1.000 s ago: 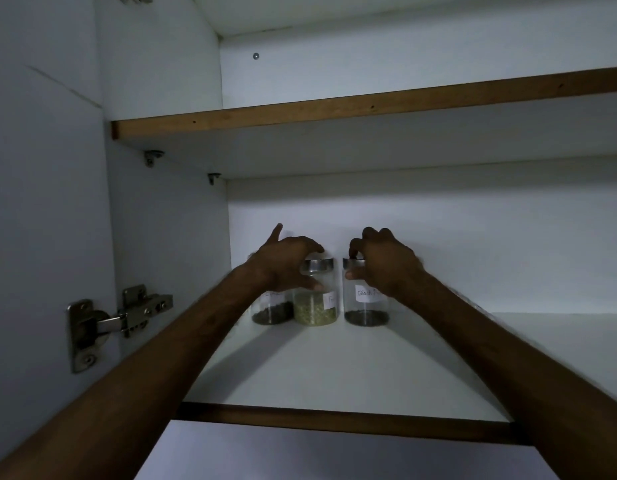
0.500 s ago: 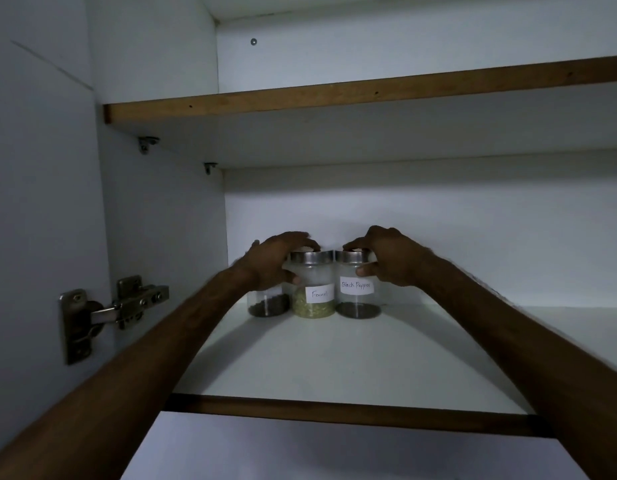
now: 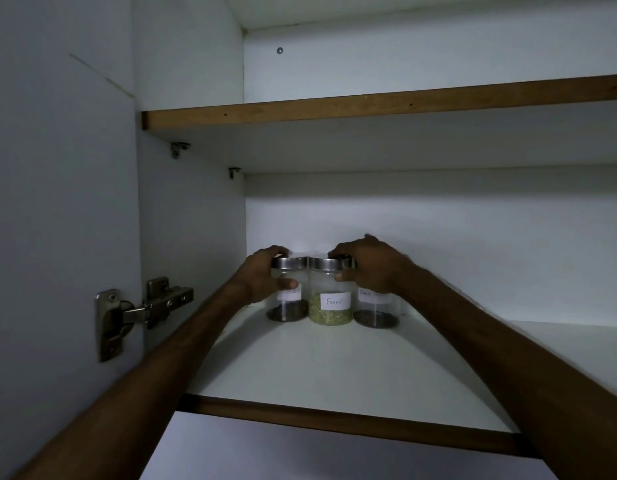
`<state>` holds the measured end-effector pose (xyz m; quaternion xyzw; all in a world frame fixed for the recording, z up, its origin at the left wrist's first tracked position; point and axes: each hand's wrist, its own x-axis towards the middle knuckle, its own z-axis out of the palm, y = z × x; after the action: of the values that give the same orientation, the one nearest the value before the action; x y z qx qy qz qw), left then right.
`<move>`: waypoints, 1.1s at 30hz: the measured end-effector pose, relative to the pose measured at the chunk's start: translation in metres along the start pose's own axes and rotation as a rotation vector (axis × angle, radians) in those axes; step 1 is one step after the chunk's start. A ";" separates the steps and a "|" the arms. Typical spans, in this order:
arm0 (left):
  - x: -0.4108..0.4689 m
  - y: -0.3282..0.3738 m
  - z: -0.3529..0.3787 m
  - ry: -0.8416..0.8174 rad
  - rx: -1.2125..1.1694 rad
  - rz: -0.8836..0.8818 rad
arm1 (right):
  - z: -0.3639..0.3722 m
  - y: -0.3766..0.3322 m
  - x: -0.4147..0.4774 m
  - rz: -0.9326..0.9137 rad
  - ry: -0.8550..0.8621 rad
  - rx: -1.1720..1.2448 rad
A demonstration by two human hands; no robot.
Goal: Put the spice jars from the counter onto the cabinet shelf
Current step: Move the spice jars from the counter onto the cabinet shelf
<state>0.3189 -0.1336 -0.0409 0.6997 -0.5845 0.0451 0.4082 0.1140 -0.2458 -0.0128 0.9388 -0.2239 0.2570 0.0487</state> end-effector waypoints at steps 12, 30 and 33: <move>-0.004 -0.003 -0.008 -0.185 -0.262 -0.001 | 0.003 -0.028 0.005 0.044 -0.026 -0.391; -0.003 0.042 0.029 0.057 0.398 0.311 | -0.014 0.029 -0.032 0.144 -0.001 -0.082; -0.009 0.049 0.031 0.046 0.482 0.285 | -0.010 0.033 -0.037 0.156 -0.003 -0.017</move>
<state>0.2611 -0.1451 -0.0405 0.6863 -0.6400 0.2557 0.2325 0.0666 -0.2582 -0.0238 0.9184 -0.2988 0.2568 0.0361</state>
